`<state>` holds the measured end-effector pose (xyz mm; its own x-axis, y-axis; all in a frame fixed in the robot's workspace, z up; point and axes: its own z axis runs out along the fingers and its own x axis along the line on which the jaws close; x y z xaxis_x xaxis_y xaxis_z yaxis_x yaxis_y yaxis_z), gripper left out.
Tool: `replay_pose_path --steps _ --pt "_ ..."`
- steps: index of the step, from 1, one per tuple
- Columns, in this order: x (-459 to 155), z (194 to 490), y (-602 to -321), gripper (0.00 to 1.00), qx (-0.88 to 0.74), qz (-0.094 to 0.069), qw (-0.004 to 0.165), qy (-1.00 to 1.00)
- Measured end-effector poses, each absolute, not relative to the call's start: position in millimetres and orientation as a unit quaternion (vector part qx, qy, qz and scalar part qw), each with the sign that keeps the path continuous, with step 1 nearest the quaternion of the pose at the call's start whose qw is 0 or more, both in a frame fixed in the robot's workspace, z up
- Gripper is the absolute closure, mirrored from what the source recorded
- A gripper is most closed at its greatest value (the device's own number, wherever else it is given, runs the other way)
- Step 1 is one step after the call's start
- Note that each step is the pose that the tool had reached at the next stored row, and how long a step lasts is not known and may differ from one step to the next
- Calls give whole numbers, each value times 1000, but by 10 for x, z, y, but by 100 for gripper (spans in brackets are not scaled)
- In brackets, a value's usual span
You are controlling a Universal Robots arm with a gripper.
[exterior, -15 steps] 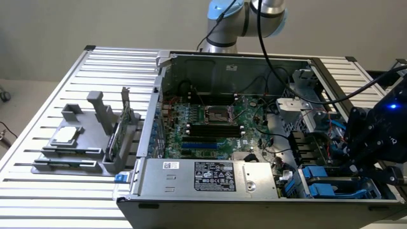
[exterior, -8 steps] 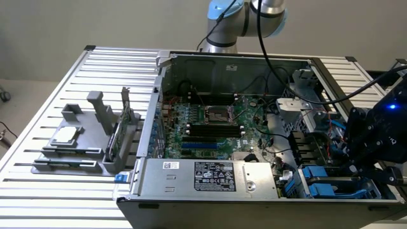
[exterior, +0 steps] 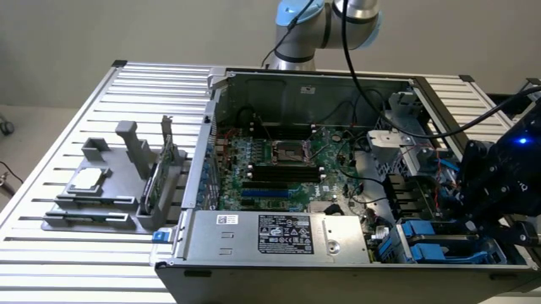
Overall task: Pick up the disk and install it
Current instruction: 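Insert the first disk wire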
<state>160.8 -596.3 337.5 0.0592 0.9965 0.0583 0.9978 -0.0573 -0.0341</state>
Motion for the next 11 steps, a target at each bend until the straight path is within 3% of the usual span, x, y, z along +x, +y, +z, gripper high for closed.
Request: replay_pose_path --steps 11 --pt "1607 3680 -5963 75 -727 -9 32 -686"
